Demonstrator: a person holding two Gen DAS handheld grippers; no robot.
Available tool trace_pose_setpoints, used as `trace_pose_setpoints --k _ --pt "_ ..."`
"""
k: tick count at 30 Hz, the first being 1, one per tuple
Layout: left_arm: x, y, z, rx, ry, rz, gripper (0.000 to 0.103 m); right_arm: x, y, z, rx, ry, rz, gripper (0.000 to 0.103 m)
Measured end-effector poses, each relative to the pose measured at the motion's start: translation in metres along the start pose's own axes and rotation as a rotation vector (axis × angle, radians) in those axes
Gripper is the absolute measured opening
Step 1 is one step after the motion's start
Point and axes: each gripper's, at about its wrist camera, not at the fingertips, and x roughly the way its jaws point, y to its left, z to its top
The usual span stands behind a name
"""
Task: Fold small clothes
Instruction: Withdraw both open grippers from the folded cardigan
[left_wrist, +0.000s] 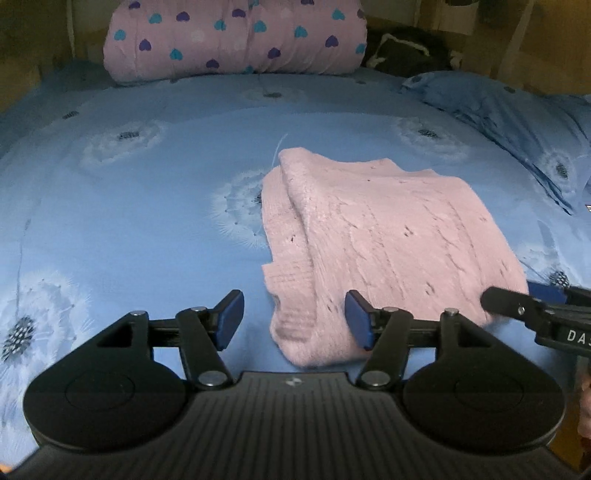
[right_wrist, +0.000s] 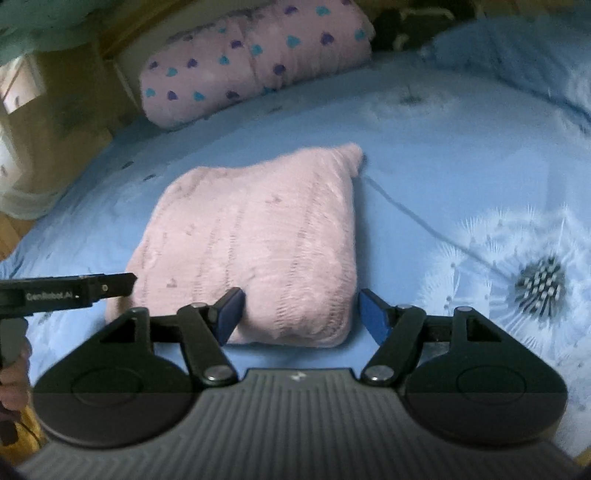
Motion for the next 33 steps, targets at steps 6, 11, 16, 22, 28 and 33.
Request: trace_pose_setpoints --k 6,11,16,22,28,33 --pt "-0.018 -0.018 -0.022 -0.009 -0.006 0.017 0.089 -0.025 0.021 -0.008 -0.116 -0.076 -0.037 0.075" --pt "-0.017 -0.028 -0.043 -0.018 0.005 0.051 0.094 -0.033 0.024 -0.018 -0.131 -0.053 -0.069 0.079" --pt "-0.002 -0.033 -0.056 -0.054 0.062 0.066 0.095 -0.027 0.019 -0.033 -0.144 -0.025 -0.130 0.086" --pt "0.003 -0.042 -0.062 -0.032 0.053 0.109 0.101 -0.017 0.016 -0.045 -0.173 -0.020 -0.166 0.085" --pt "0.007 -0.044 -0.064 -0.025 0.047 0.139 0.103 -0.015 0.013 -0.048 -0.152 -0.035 -0.161 0.087" --pt "0.008 -0.046 -0.066 -0.026 0.044 0.145 0.103 -0.014 0.014 -0.050 -0.154 -0.042 -0.166 0.088"
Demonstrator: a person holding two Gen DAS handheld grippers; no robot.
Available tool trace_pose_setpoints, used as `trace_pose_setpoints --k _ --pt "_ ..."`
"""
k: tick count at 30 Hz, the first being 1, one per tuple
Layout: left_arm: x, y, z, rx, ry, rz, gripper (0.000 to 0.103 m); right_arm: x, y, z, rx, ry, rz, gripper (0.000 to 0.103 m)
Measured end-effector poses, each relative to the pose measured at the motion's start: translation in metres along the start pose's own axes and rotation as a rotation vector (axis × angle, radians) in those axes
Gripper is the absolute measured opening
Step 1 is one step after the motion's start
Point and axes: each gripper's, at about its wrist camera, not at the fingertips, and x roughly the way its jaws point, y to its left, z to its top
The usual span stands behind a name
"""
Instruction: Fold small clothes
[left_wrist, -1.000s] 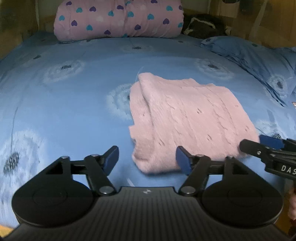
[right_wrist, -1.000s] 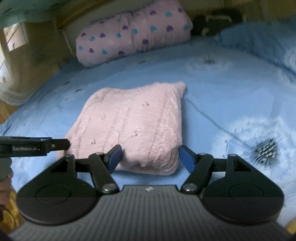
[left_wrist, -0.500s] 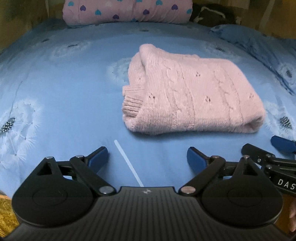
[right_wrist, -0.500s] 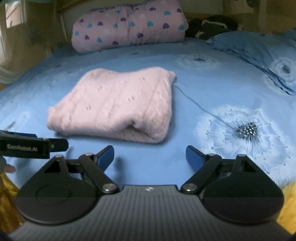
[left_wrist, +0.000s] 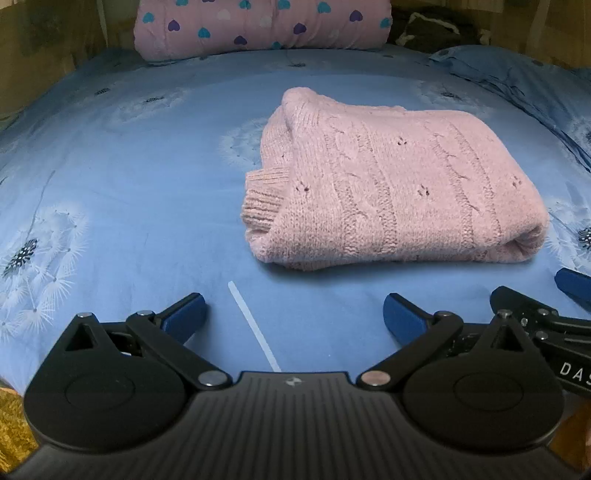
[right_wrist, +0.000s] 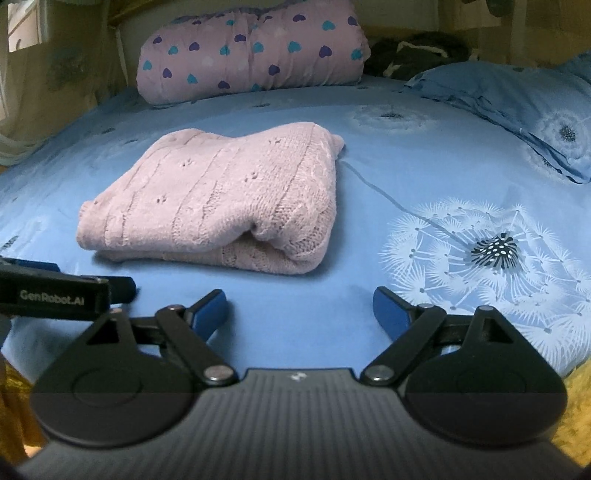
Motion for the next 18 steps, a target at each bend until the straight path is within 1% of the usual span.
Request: trace_pose_setpoints --k 18 --pt "0.0004 -0.0001 0.0016 0.006 0.003 0.005 0.103 0.0005 -0.0009 0.0004 0.000 -0.001 0.001 0.089"
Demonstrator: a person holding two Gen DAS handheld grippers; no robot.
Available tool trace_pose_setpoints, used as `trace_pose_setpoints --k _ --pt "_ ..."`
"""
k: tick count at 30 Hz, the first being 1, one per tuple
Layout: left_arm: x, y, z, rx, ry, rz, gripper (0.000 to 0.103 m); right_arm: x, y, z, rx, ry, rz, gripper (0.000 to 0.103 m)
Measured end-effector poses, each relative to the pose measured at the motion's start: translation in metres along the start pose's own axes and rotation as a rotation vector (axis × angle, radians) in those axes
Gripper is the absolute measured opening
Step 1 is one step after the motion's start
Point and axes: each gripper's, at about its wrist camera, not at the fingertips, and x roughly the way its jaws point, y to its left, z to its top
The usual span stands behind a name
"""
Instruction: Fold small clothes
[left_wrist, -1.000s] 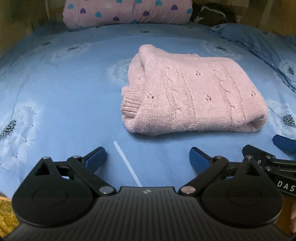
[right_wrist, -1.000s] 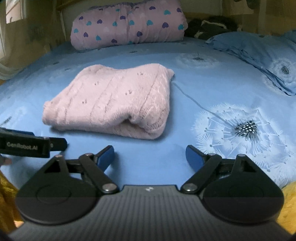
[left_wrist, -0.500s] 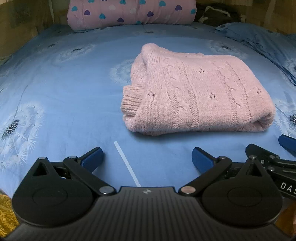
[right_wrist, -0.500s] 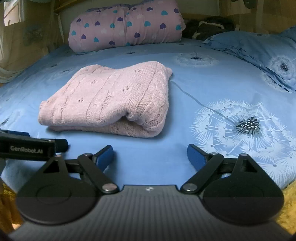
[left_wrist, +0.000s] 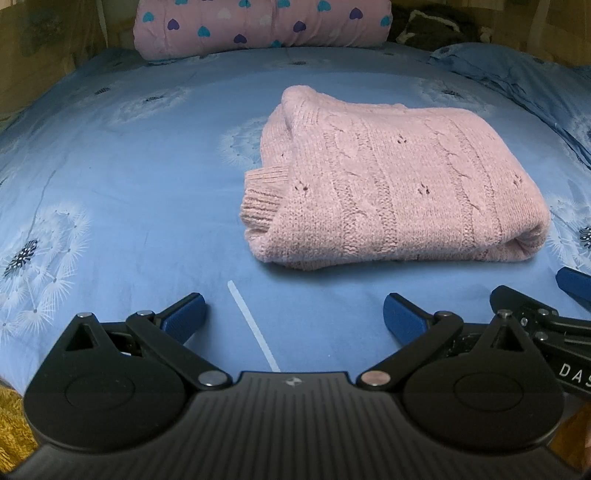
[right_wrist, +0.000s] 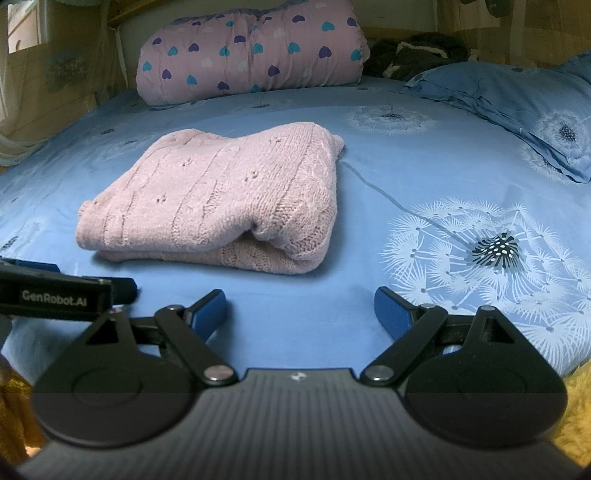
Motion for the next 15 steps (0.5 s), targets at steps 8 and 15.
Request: trace_pose_setpoints --k 8,15 --pt "0.0012 0.0014 -0.0014 -0.003 0.000 -0.004 0.103 0.0001 -0.0001 -0.0001 0.000 0.000 0.000 0.089" --pt "0.0013 0.0015 -0.0013 -0.003 0.001 -0.006 0.103 0.0003 -0.0001 -0.0001 0.000 -0.001 0.000 0.089"
